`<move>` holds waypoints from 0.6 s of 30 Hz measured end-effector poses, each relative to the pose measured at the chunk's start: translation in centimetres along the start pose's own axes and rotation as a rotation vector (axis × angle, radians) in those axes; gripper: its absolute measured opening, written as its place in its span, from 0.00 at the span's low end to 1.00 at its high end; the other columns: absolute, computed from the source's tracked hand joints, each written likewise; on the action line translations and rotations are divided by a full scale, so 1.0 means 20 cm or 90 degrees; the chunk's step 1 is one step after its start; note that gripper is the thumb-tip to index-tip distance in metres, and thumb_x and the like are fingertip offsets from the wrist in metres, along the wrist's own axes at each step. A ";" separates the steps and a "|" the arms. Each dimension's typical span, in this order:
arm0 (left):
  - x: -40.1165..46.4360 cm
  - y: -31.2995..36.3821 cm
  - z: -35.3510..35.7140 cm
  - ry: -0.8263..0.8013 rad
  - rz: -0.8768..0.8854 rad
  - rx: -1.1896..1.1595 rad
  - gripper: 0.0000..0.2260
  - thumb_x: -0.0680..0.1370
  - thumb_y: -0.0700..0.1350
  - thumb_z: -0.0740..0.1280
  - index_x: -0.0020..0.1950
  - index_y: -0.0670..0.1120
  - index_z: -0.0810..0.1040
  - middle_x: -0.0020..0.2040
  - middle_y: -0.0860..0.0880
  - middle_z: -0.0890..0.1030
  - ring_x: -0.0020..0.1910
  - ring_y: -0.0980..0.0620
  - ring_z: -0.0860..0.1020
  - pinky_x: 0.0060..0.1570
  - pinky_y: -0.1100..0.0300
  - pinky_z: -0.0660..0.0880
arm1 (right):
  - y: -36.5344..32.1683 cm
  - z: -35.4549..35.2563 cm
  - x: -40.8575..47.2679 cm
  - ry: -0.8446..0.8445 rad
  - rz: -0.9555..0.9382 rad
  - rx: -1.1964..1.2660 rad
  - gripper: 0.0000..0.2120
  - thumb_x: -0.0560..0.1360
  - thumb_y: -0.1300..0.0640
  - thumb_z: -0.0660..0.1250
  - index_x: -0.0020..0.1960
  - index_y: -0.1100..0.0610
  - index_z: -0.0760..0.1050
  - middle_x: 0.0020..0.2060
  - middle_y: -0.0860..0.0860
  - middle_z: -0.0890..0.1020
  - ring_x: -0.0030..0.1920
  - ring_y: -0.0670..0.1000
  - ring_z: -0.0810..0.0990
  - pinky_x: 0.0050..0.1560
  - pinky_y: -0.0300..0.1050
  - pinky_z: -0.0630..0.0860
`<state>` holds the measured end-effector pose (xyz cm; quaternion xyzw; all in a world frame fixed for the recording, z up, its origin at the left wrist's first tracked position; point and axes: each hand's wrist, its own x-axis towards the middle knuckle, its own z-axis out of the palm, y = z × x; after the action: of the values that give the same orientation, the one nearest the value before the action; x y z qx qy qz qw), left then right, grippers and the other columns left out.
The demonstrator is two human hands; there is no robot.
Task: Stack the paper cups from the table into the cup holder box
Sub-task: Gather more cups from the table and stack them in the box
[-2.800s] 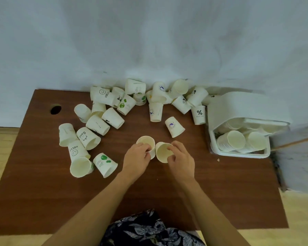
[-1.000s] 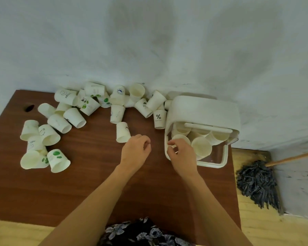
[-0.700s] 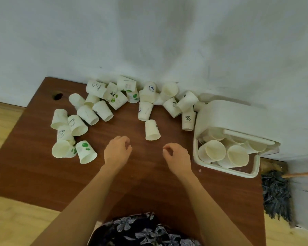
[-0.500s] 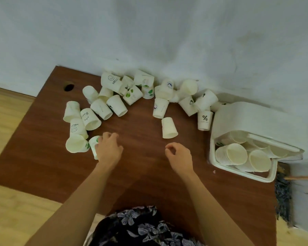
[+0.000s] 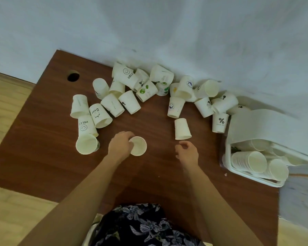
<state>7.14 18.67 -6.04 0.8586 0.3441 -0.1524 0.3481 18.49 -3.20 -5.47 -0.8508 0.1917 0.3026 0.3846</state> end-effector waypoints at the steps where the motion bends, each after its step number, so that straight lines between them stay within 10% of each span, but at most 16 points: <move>1: 0.01 0.02 0.00 -0.011 0.009 -0.022 0.15 0.74 0.41 0.64 0.59 0.50 0.79 0.56 0.48 0.80 0.54 0.47 0.78 0.49 0.55 0.72 | -0.02 0.01 0.01 0.004 0.027 0.049 0.13 0.76 0.57 0.69 0.60 0.51 0.75 0.52 0.51 0.80 0.49 0.50 0.81 0.52 0.49 0.81; 11: -0.03 0.09 0.04 0.057 0.097 -0.117 0.16 0.73 0.43 0.69 0.60 0.50 0.75 0.55 0.53 0.75 0.48 0.56 0.75 0.47 0.59 0.73 | -0.16 0.04 0.12 0.070 0.214 0.485 0.18 0.75 0.62 0.71 0.64 0.58 0.73 0.49 0.57 0.81 0.42 0.50 0.82 0.45 0.45 0.82; 18: -0.11 0.17 0.05 0.017 0.241 0.020 0.08 0.76 0.49 0.68 0.54 0.52 0.78 0.49 0.58 0.76 0.48 0.56 0.76 0.43 0.62 0.72 | -0.08 0.00 0.11 0.070 0.107 0.367 0.12 0.77 0.62 0.67 0.61 0.61 0.75 0.53 0.57 0.81 0.42 0.50 0.84 0.41 0.42 0.82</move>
<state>7.91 15.11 -4.02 0.9152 0.1788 -0.0782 0.3525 21.00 -2.39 -5.95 -0.7028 0.3600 0.2203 0.5727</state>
